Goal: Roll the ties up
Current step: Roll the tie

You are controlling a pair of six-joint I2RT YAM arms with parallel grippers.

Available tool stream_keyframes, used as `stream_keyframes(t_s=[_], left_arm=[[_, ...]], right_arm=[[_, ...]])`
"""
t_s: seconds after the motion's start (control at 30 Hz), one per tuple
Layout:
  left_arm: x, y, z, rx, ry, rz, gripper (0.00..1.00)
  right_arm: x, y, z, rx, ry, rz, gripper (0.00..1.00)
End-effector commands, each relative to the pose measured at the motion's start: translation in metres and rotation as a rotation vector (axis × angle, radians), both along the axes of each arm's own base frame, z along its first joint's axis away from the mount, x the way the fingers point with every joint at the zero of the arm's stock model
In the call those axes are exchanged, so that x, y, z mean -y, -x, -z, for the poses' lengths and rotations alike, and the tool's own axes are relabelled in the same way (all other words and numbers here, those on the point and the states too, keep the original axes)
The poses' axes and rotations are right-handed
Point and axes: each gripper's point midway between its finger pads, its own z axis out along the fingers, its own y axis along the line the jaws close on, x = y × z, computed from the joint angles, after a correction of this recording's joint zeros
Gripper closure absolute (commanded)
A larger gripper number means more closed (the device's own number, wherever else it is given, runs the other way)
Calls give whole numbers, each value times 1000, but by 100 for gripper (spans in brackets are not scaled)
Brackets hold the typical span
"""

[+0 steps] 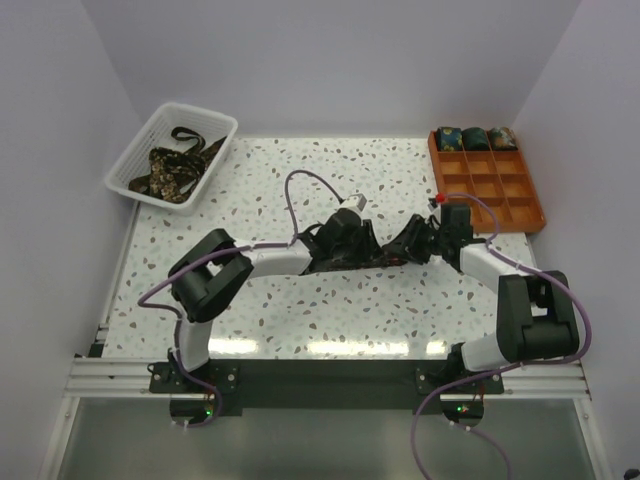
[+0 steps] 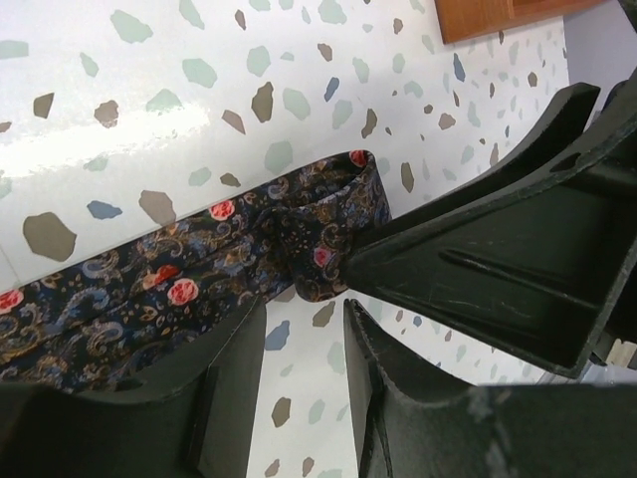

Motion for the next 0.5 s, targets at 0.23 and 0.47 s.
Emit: stream_keyframes(t_s=[0.23,0.47], left_arm=[[25,-15,-2,7,58,-3,60],[28,-18,11,-9,35,-16,66]], right_arm=[[-4,-18,-12,43,-33,41,57],[-6,-17,-19,53,-40,32,57]])
